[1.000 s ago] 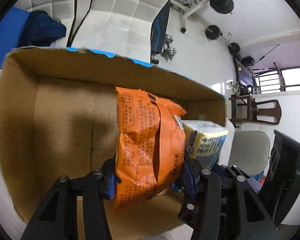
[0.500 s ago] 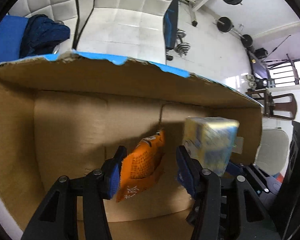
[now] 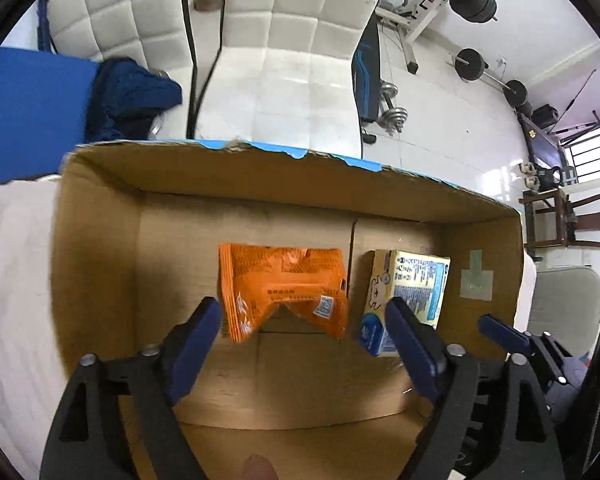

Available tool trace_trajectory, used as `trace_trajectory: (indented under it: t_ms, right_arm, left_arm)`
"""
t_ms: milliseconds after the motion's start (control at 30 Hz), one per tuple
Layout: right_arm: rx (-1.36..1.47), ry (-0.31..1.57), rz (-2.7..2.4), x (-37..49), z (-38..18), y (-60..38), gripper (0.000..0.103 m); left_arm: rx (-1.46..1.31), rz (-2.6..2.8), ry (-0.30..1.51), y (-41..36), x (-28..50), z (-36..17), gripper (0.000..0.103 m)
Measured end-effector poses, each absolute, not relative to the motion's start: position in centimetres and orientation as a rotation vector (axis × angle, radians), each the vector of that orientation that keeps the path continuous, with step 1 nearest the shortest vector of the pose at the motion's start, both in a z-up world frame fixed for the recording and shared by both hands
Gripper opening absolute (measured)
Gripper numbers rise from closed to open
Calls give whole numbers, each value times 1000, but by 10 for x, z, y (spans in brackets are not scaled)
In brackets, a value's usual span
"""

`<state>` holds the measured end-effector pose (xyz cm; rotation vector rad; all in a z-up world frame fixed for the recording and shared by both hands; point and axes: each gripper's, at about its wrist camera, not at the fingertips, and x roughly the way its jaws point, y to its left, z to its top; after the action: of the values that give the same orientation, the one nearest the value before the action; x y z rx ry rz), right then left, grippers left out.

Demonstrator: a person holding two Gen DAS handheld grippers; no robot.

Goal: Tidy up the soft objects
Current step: 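Carry both items into the box and open both tools to release them, then grasp the red floral bag with the right tool while the left tool grasps the blue packet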

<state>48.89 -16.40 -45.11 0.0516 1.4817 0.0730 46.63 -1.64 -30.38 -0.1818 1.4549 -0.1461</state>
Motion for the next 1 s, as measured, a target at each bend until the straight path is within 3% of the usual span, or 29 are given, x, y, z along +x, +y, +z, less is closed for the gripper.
trace_trajectory:
  t_ms: [100, 233, 867, 1000]
  right_arm:
    - [61, 1475, 82, 478, -445, -164, 85]
    - [53, 1454, 103, 453, -435, -163, 103]
    - [140, 1194, 138, 319, -351, -183, 103]
    - [176, 1218, 157, 297, -353, -188, 103]
  left_arm:
    - [-153, -131, 1429, -16, 456, -295, 98]
    - [-116, -99, 1357, -13, 430, -278, 102]
    - [-25, -43, 1116, -1, 305, -198, 103]
    - [-5, -19, 1110, 12, 285, -196, 103]
